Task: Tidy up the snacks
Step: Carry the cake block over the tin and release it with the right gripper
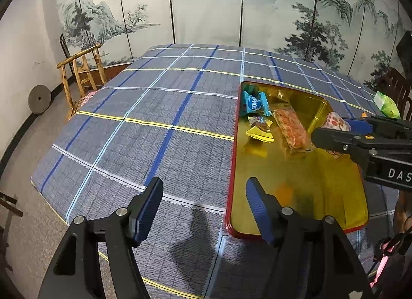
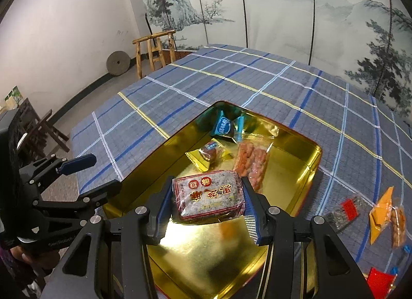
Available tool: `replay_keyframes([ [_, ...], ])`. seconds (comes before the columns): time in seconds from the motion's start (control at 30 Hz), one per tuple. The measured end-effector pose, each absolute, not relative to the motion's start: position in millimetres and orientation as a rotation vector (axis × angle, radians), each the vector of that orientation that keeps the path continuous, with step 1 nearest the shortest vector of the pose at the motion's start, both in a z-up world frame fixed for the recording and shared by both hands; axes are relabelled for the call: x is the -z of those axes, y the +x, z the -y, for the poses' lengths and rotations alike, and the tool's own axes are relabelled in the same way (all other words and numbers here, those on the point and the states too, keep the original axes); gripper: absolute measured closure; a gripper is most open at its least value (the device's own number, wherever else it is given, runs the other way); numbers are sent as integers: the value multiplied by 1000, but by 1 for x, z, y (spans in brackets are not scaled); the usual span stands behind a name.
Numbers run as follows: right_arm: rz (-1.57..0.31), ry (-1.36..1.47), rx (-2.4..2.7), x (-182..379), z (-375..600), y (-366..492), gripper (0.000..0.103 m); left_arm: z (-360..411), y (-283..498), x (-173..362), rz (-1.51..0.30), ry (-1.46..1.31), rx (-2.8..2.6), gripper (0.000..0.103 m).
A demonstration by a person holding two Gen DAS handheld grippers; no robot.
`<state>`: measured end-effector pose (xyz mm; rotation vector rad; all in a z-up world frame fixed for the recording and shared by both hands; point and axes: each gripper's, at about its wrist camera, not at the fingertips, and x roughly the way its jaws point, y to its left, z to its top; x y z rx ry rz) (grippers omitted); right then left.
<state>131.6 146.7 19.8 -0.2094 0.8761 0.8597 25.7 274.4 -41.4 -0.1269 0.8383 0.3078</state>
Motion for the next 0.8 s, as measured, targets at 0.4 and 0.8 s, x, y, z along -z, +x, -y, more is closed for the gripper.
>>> replay_keyframes([
  [0.4,-910,-227,-876,-9,-162,132,53,-279,25,46,-851,-138,-310,39],
  [0.8,-912,-246,-888,-6,-175,128,53,-280,24,45,-850,-140,-311,37],
])
